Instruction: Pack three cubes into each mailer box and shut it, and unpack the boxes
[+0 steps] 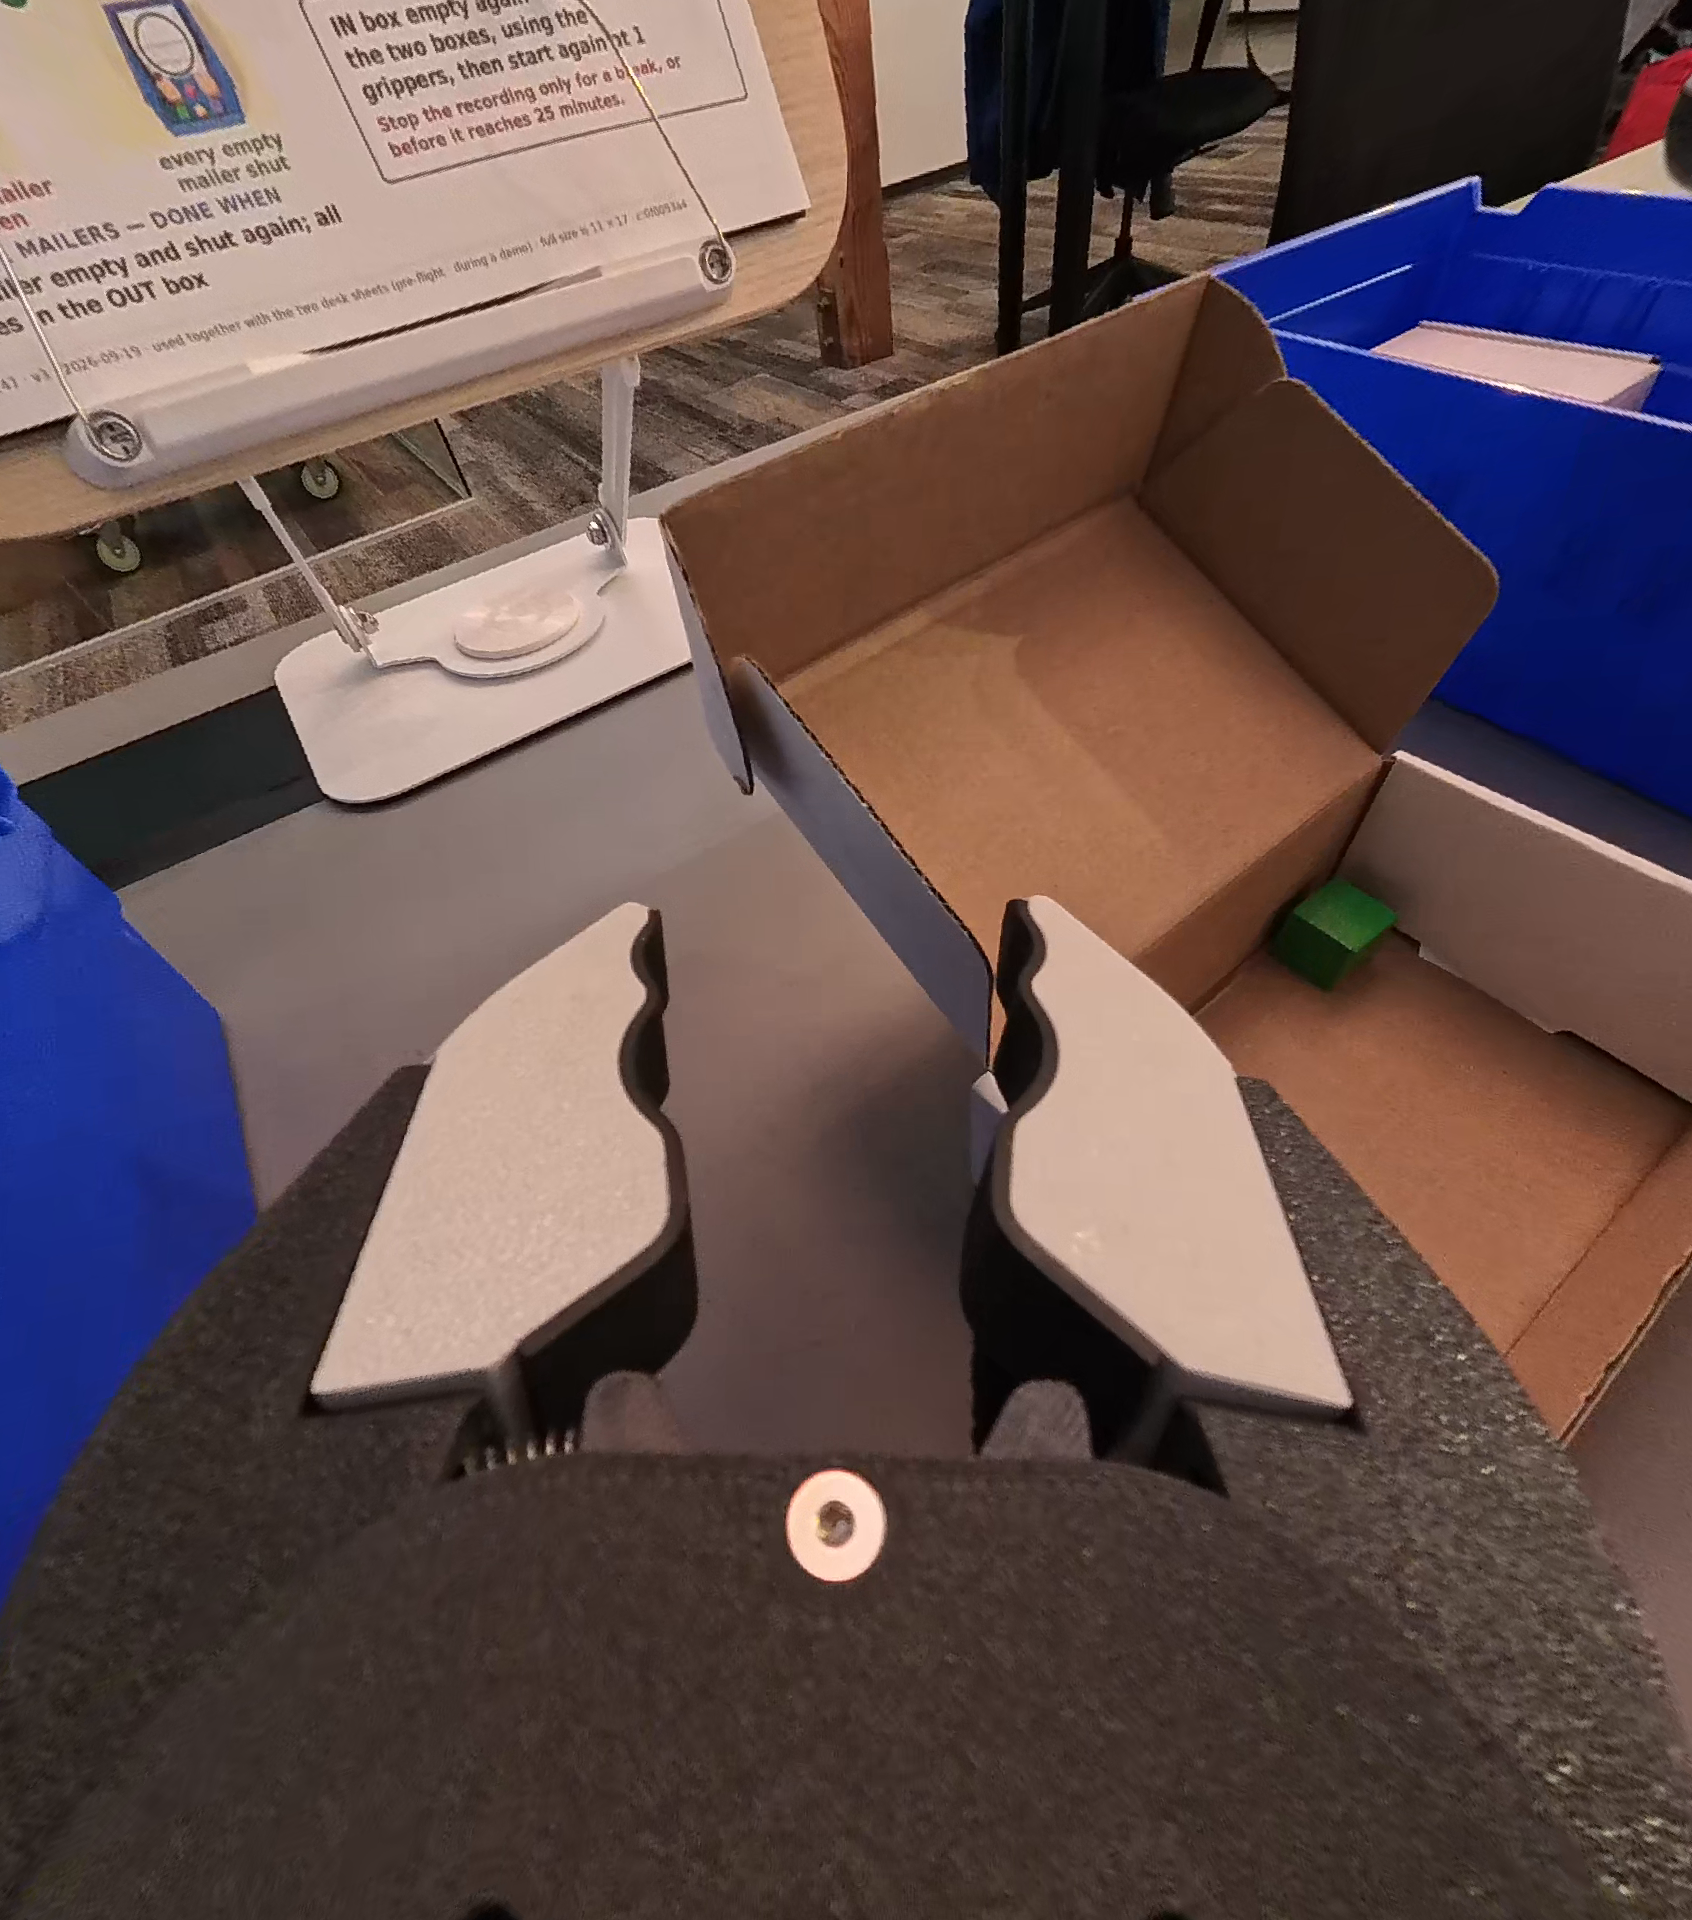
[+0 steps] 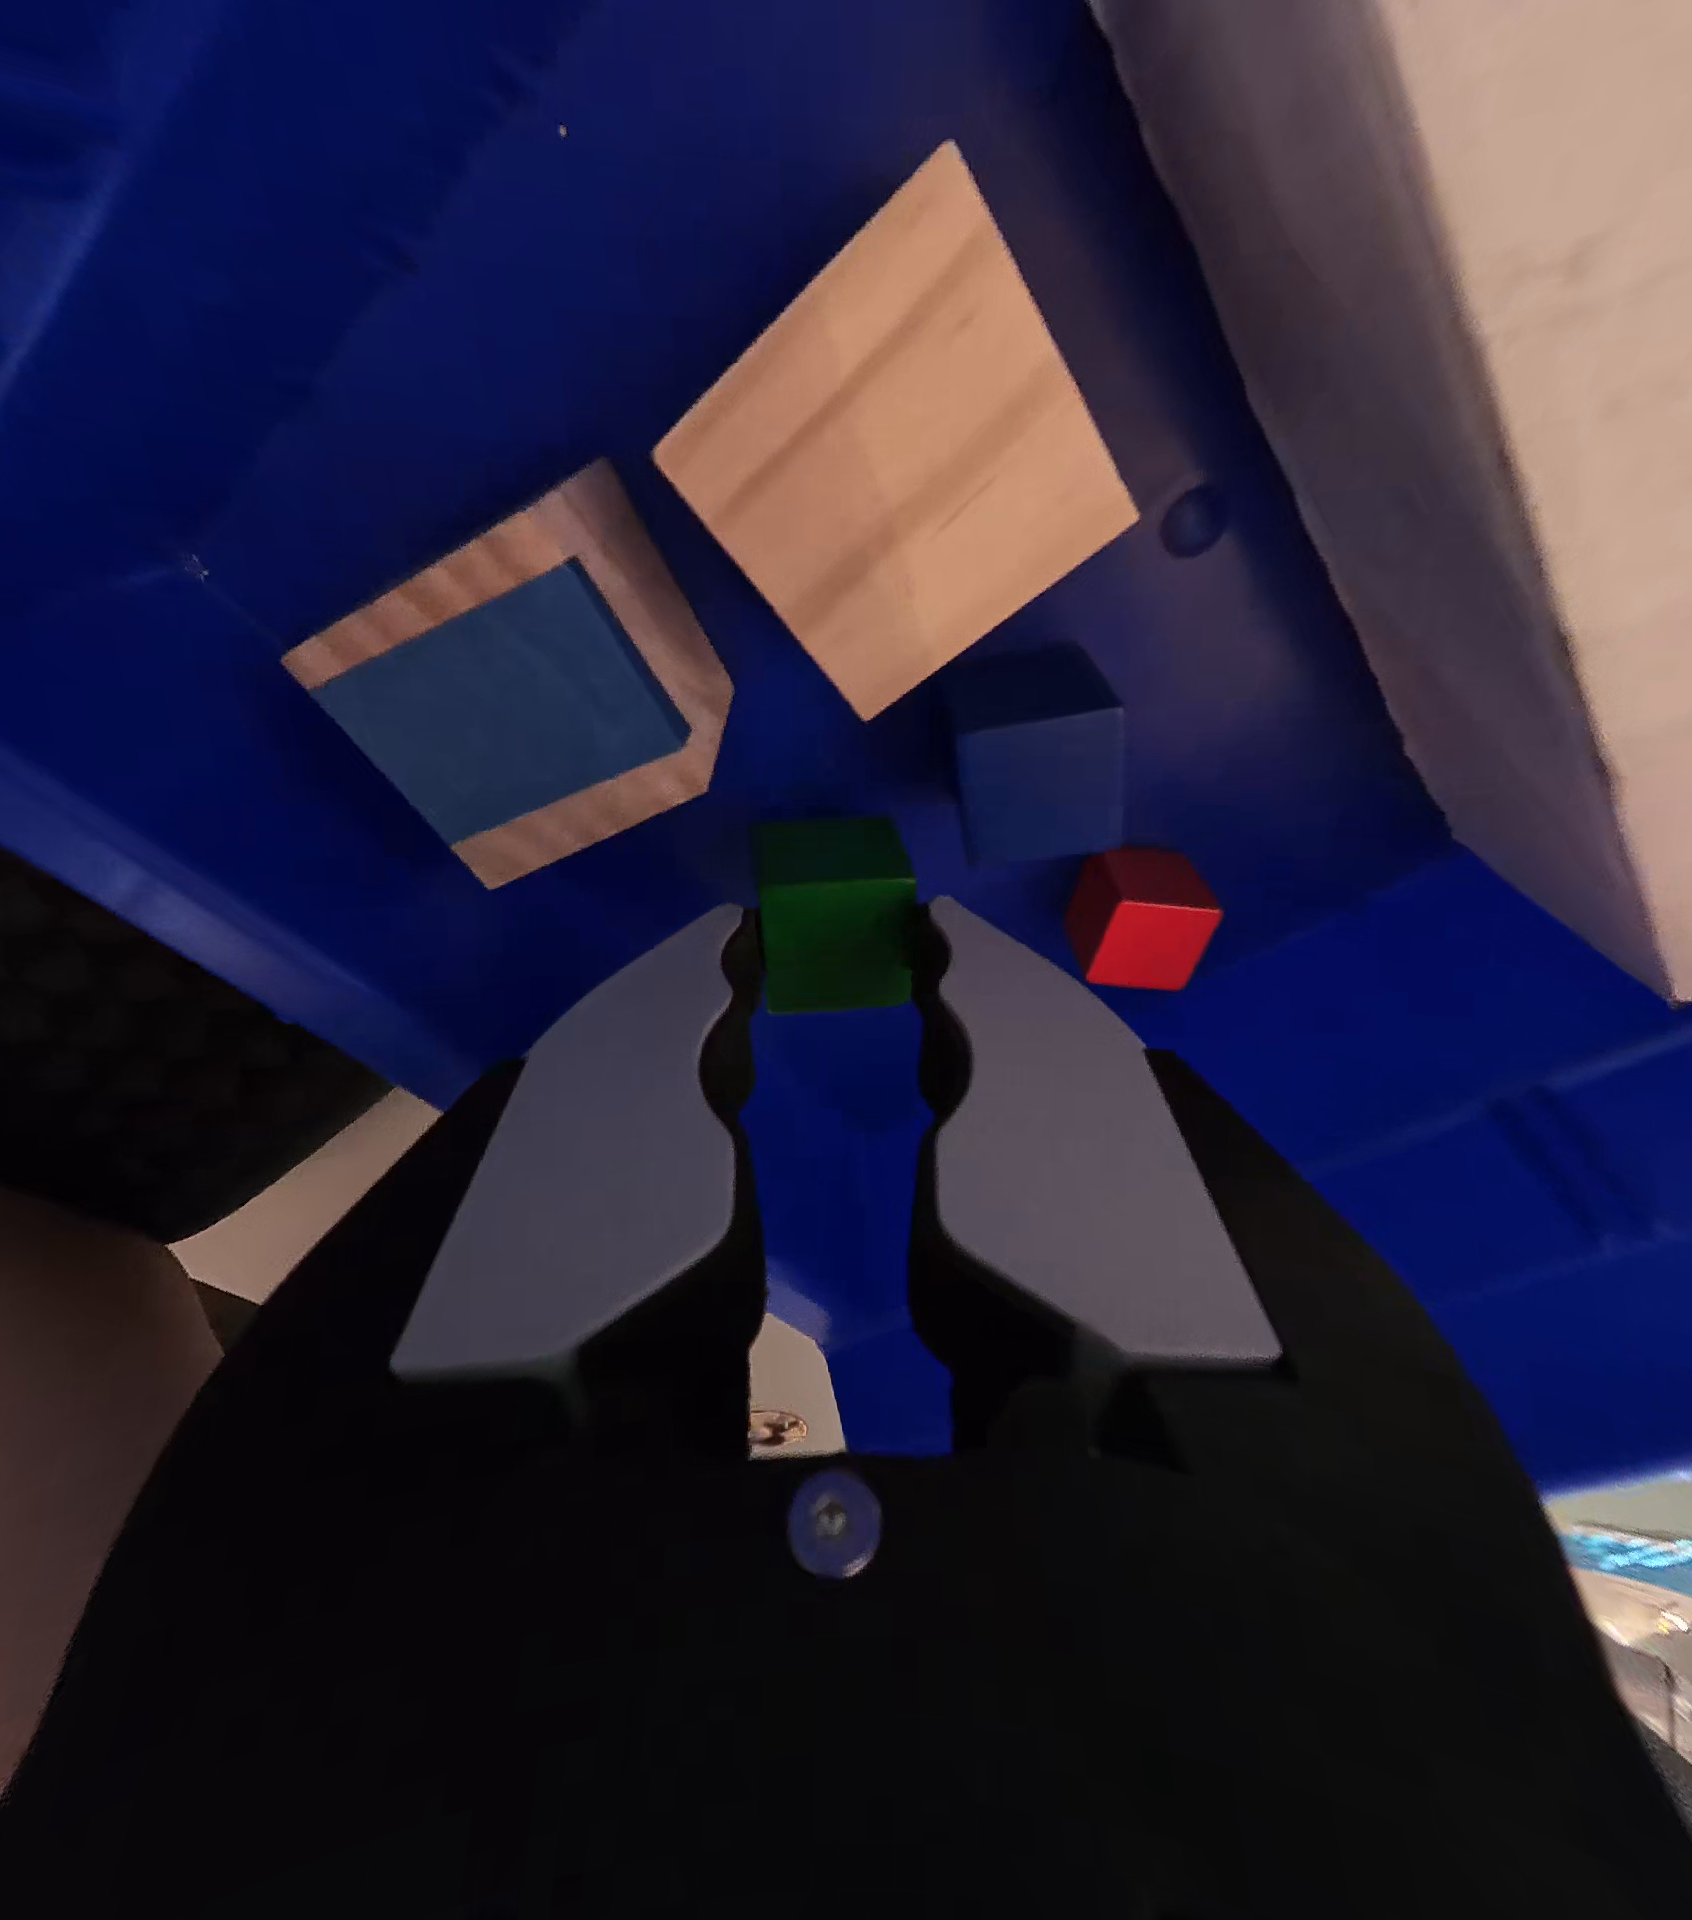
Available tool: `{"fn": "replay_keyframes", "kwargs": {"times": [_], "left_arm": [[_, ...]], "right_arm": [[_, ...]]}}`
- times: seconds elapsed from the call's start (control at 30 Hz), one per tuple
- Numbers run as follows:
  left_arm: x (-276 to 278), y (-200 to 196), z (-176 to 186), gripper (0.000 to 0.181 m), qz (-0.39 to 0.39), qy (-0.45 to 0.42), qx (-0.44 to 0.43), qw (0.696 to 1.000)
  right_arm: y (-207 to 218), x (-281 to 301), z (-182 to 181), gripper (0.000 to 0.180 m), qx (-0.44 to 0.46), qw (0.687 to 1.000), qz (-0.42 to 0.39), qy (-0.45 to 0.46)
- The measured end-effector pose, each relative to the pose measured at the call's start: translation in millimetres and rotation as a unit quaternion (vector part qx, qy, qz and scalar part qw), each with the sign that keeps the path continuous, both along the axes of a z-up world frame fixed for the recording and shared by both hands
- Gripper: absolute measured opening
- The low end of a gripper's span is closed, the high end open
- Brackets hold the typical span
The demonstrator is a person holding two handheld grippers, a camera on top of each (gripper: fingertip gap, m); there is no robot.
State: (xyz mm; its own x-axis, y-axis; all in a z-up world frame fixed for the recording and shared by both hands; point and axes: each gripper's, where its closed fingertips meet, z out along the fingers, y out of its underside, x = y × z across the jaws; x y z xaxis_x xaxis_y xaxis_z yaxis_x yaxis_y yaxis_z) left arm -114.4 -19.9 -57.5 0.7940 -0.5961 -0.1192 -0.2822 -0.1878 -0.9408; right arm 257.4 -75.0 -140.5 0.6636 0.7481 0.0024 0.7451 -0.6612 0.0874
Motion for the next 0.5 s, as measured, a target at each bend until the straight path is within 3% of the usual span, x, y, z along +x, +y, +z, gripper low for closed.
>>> {"fn": "replay_keyframes", "kwargs": {"times": [0.5], "left_arm": [[0.0,0.1,-0.2,0.061,0.0,0.001,0.0,1.0]], "right_arm": [[-4.1,-4.6,-3.7,0.031,-0.024,0.997,-0.056,0.055]]}}
